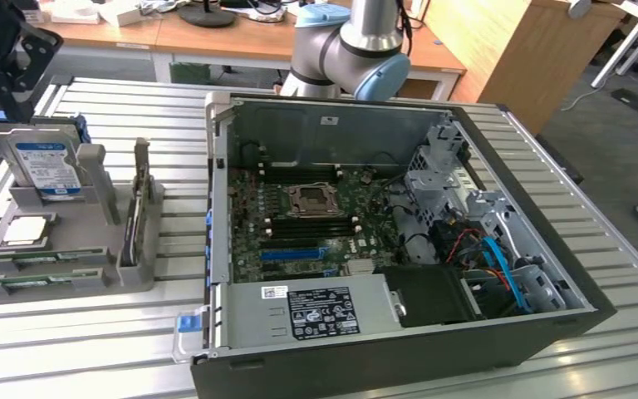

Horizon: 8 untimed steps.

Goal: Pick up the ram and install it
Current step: 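Reach for the ram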

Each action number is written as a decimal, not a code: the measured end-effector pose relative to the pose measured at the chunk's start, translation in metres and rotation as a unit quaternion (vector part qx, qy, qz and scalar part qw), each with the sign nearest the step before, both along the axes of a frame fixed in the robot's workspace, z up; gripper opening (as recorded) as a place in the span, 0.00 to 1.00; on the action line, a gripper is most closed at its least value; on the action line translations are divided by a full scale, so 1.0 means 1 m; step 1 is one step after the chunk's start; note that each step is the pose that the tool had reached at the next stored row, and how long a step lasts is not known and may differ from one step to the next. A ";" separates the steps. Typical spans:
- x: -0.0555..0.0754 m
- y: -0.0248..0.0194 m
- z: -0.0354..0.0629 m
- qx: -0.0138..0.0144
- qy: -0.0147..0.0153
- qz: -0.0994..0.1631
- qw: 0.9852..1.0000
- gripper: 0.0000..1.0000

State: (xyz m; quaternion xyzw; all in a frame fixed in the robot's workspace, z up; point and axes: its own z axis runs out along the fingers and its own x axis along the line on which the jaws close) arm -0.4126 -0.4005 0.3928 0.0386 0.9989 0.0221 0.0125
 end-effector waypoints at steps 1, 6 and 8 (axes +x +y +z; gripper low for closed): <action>0.000 -0.0008 0.0000 0.000 0.000 0.000 1.000 0.11; 0.000 -0.0066 -0.0001 0.000 0.000 0.000 1.000 0.11; 0.000 -0.0091 0.0000 0.000 0.000 0.000 1.000 0.11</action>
